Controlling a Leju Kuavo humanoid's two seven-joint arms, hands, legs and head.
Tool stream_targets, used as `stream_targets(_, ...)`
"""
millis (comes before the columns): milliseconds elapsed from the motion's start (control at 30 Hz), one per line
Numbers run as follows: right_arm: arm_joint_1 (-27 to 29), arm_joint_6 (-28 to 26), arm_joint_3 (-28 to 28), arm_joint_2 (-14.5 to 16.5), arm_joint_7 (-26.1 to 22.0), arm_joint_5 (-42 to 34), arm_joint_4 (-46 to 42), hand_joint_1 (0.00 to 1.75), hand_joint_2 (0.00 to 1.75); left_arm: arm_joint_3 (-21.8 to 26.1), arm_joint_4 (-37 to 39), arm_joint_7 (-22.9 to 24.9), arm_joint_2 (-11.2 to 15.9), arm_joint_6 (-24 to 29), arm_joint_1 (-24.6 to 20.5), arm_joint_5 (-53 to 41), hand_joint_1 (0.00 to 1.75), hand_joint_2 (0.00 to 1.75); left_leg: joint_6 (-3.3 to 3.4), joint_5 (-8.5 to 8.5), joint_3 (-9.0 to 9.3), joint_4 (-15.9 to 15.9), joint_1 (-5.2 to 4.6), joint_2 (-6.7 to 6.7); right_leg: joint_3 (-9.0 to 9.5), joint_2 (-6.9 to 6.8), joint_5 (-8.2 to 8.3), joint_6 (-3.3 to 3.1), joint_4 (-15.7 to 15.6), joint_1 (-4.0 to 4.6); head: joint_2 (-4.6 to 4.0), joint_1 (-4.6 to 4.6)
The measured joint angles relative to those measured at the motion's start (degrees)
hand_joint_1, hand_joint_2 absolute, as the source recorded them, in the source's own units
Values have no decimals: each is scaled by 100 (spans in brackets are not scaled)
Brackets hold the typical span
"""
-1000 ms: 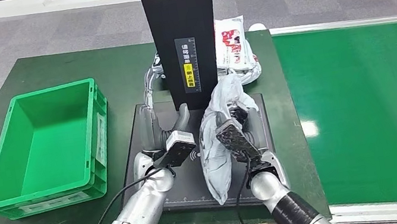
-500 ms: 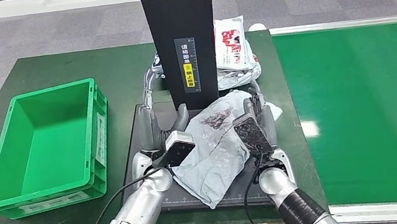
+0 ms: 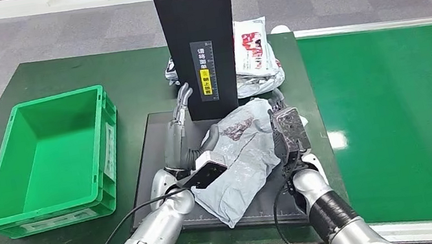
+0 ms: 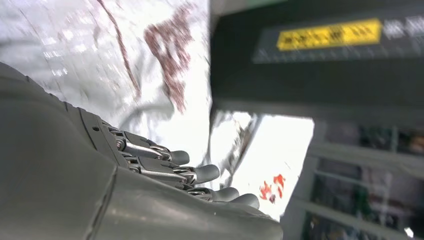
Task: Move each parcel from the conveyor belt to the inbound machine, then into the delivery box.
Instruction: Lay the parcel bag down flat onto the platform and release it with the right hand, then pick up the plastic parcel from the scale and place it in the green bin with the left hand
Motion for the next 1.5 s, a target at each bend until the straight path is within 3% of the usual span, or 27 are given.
stream_targets(100,22,-286,-193,-15,-149,-79,-14,0,0,-187,260,426,-1,-285,-84,-347,0,175,0,-1,0,0,0,2,0,3,0,0,0,0,0,0)
stream_targets(233,138,-905,-480,-57,-222,-113,-234,0,175,-478,811,1613,8,-909,-248,-1108,0,175,0,-1,0,0,-1,3,-1,5,0,0,0,-2,0,0)
stream_targets(400,548,-1289,-858,-126,-201,134,-906,0,175,-777,1413,2763,53,-1697,-319,-1848,0,175,0,-1,0,0,-2,2,0,4,0,0,0,-1,0,0)
stream_targets(600,926,-1544,-1027,-142,-170,395,-1510,0,175,-1012,1767,3613,100,-2648,-573,-2374,4,175,0,-2,5,-3,-2,0,9,1,-2,0,0,0,0,-1)
stream_targets(733,1000,-1563,-1037,-141,-100,551,-1766,0,175,-1159,1900,4115,137,-3397,-825,-2680,175,175,1,-5,23,-6,-1,0,36,-4,-5,0,0,-1,0,-1)
stream_targets(900,1051,-1550,-1037,-142,-47,634,-1954,0,175,-1218,1979,4151,202,-3503,-973,-2746,175,175,-3,-21,32,-7,-1,13,82,7,-7,-3,-1,0,0,0)
stream_targets(1067,1149,-1497,-1037,-142,62,761,-2091,0,175,-1149,1985,3683,270,-2587,-929,-2542,175,175,-11,-1,85,-7,3,13,82,9,0,-12,-1,1,0,-1)
stream_targets(1267,1224,-1478,-1037,-142,97,788,-2160,0,175,-1056,1974,3441,320,-2175,-887,-2467,175,175,-11,-1,76,-8,4,8,76,8,-2,-13,0,5,0,-1)
stream_targets(1400,1282,-1487,-1038,-143,139,800,-2227,0,175,-811,1836,2942,349,-863,-743,-2367,175,175,-11,-1,55,-7,3,10,52,9,-1,-13,0,4,0,0)
stream_targets(1500,1349,-1504,-1040,-147,156,795,-2244,0,175,-536,1438,2994,431,20,-608,-2956,175,175,-11,-1,48,-7,3,9,46,9,-1,-13,0,3,0,-1)
